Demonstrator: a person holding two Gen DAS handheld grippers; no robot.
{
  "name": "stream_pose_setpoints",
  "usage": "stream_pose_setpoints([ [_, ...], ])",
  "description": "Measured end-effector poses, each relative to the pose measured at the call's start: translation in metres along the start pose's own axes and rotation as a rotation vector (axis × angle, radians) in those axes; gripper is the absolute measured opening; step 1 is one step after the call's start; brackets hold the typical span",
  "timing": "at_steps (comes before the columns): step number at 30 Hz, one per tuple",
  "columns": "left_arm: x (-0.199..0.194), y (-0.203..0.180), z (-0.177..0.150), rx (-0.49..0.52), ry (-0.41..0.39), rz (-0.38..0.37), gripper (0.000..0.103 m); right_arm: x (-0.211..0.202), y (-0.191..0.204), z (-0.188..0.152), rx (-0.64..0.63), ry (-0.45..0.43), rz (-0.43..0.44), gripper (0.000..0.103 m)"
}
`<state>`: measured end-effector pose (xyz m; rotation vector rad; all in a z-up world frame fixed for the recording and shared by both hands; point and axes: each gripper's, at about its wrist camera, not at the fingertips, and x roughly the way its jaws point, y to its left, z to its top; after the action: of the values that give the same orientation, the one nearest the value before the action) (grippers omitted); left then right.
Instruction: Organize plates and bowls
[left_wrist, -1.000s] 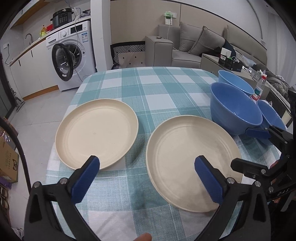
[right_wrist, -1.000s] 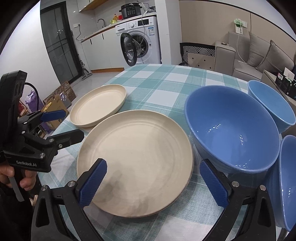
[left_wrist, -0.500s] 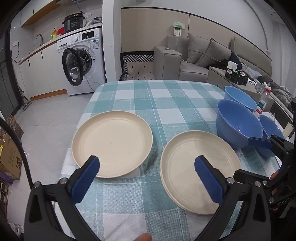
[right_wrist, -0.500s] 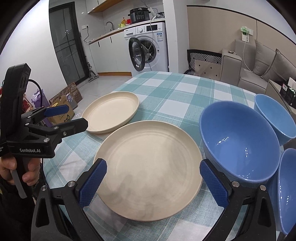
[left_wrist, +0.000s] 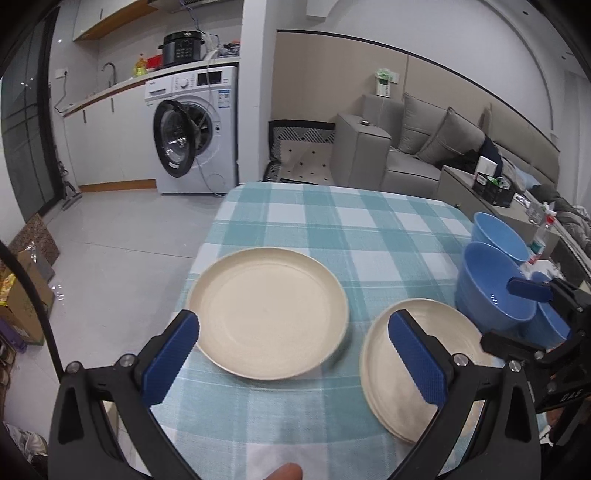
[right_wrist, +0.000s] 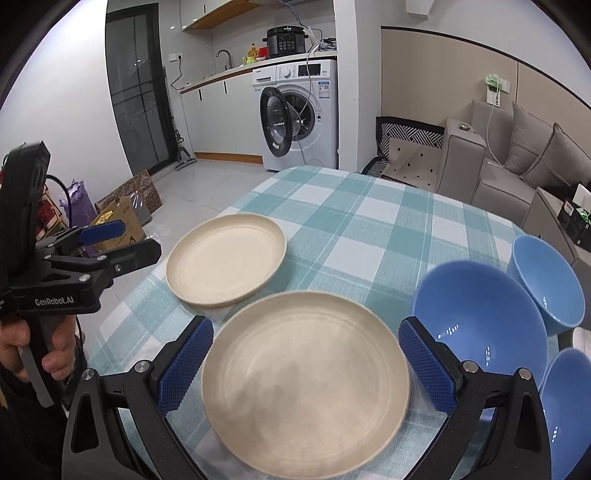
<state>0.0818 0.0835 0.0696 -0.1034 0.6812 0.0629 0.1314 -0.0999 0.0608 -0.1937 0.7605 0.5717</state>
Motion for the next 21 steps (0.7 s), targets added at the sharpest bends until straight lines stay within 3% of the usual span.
stream_pose_setpoints([
  [13, 0.035, 0.046, -0.002, -0.129, 0.035, 0.038, 0.103, 0.045, 0.002, 0.03, 0.066, 0.036, -0.012, 0.102],
  [21, 0.048, 0.058, -0.007, -0.154, 0.045, 0.038, 0.103, 0.075, 0.013, 0.041, 0.075, 0.076, 0.004, 0.102],
])
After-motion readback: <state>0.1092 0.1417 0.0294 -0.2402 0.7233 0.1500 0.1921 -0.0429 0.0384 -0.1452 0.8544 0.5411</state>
